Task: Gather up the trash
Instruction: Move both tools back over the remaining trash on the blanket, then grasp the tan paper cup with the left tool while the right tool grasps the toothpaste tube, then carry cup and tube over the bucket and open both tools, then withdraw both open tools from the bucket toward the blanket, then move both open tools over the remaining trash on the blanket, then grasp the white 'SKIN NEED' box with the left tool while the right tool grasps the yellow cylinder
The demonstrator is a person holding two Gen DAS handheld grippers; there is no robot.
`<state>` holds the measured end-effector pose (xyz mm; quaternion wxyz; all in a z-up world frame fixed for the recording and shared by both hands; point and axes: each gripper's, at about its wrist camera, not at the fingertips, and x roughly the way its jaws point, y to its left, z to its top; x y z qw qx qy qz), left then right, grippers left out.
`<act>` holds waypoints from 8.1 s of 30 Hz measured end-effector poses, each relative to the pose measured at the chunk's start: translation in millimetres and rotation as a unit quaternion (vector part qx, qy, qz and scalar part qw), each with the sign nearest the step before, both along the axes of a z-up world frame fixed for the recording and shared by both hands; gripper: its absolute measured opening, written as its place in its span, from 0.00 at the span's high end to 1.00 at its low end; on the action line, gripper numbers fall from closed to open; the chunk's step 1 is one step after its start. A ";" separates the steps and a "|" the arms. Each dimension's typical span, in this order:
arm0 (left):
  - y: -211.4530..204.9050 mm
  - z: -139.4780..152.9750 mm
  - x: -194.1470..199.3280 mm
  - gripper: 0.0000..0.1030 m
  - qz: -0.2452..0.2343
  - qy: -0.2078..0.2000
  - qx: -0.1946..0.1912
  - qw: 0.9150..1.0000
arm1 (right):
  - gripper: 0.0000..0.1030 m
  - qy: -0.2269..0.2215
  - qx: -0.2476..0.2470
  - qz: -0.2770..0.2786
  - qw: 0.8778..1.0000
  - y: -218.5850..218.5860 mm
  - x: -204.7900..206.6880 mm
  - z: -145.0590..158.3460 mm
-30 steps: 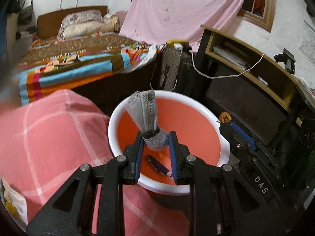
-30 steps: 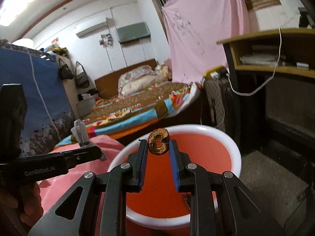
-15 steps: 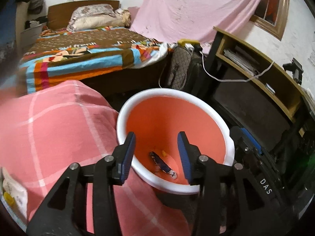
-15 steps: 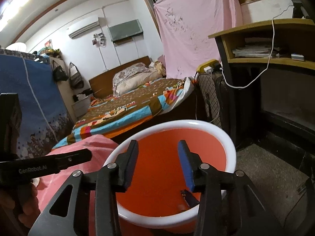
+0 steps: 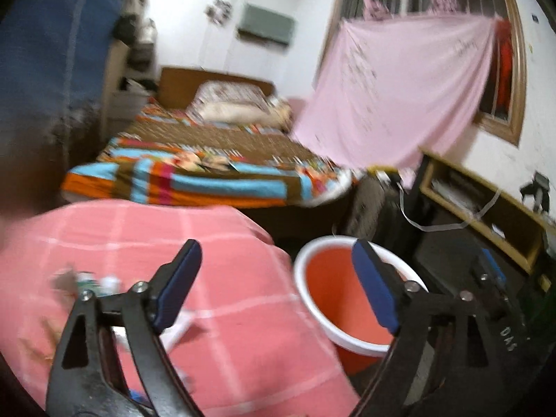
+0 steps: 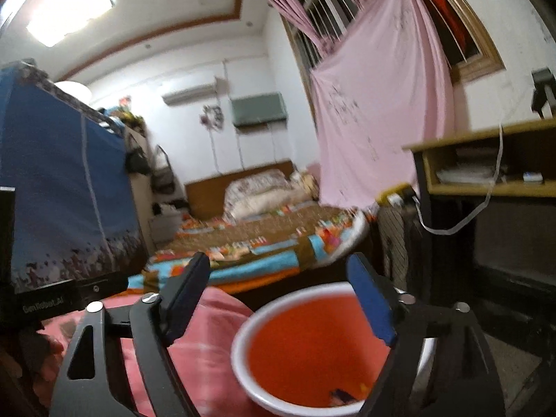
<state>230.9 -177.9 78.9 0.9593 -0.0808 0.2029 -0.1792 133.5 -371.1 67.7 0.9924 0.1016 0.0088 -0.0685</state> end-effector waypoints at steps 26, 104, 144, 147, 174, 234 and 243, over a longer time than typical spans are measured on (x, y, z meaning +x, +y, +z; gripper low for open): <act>171.9 -16.4 -82.4 0.14 0.144 -0.112 0.059 0.981 | 0.00 -0.039 -0.104 0.130 0.985 152.1 4.6 12.8; 1.9 12.5 -28.2 0.91 -0.066 -0.110 0.051 0.990 | 0.82 0.009 -0.064 0.083 0.994 54.8 20.3 -5.6; -124.7 -56.4 49.7 0.88 -0.137 0.132 0.068 0.979 | 0.81 0.144 0.070 -0.004 0.987 -49.0 45.7 -61.4; -124.9 -58.4 53.1 0.81 -0.136 0.141 0.068 0.978 | 0.81 0.153 0.075 -0.008 0.985 -51.0 46.6 -63.7; -18.9 -31.1 12.3 0.44 0.009 0.064 0.005 0.998 | 0.52 0.106 0.025 0.016 0.994 -21.9 45.2 -43.2; 168.6 -68.4 39.2 0.67 0.033 0.157 0.036 0.986 | 0.43 0.228 -0.161 0.255 0.926 193.2 110.5 -36.8; 158.8 -75.2 56.7 0.74 0.015 0.194 0.013 0.981 | 0.48 0.240 -0.161 0.268 0.919 194.3 113.4 -40.0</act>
